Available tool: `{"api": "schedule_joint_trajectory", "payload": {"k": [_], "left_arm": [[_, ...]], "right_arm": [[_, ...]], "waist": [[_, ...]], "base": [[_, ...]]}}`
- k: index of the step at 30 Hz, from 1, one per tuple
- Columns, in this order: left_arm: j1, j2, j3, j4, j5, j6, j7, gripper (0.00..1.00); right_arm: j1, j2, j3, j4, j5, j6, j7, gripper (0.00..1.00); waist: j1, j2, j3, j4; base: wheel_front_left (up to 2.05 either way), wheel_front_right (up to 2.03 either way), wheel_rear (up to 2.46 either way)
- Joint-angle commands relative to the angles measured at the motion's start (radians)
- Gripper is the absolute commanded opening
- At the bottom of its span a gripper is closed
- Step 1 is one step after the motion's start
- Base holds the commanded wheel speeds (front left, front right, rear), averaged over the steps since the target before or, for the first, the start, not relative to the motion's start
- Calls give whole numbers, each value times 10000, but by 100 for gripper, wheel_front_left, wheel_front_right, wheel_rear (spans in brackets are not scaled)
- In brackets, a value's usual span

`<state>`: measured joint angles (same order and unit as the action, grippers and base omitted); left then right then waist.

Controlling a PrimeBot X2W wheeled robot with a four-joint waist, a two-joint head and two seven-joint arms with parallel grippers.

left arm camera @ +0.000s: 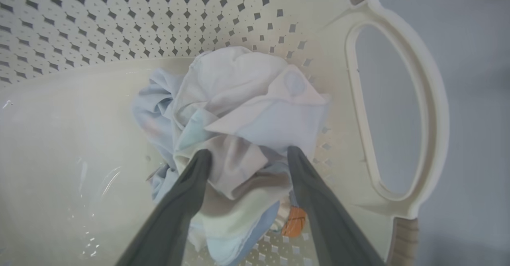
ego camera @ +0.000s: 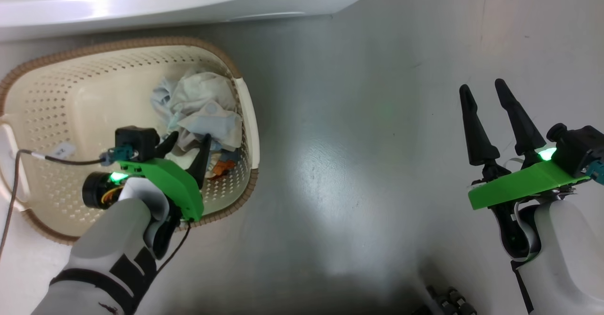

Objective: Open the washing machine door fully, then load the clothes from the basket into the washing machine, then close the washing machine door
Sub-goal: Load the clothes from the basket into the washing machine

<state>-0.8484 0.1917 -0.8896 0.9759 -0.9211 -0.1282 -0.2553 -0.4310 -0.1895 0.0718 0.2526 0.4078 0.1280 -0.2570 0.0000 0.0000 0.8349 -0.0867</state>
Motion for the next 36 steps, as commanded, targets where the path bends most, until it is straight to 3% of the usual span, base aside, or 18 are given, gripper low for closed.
{"api": "schedule_joint_trajectory", "payload": {"k": [1, 7, 8, 10, 11, 21, 36], "left_arm": [[30, 345, 101, 7, -134, -25, -65, 100], [-248, 465, -475, 143, -608, -25, -65, 100], [-284, 477, -599, 139, -689, -25, -65, 85], [-339, 498, -838, 114, -892, -25, -65, 17], [-370, 509, -933, 110, -983, -25, -65, 0], [-231, 524, -1099, -26, -1583, -25, -65, 0], [1168, 497, 1293, -887, -540, -25, -65, 0]], "right_arm": [[270, 13, 214, -214, -68, 27, -48, 100], [250, 5, 282, -280, -76, 27, -48, 100], [243, 1, 289, -289, -74, 27, -48, 100], [242, -8, 291, -302, -82, 27, -48, 100], [245, -9, 284, -304, -90, 27, -48, 100], [310, 2, 304, -210, -114, 27, -48, 100], [602, -146, 336, 140, -23, 27, -48, 100]], "waist": [[0, 0, 59, -49], [0, 0, 207, -146], [0, 0, 225, -157], [0, 0, 228, -168], [0, 0, 216, -167], [0, 0, -396, -23], [0, 0, -2249, 554]], "base": [[0, 0, 0], [0, 0, 0], [0, 0, 0], [0, 0, 0], [0, 0, 0], [0, 0, 0], [0, 0, 0]]}}
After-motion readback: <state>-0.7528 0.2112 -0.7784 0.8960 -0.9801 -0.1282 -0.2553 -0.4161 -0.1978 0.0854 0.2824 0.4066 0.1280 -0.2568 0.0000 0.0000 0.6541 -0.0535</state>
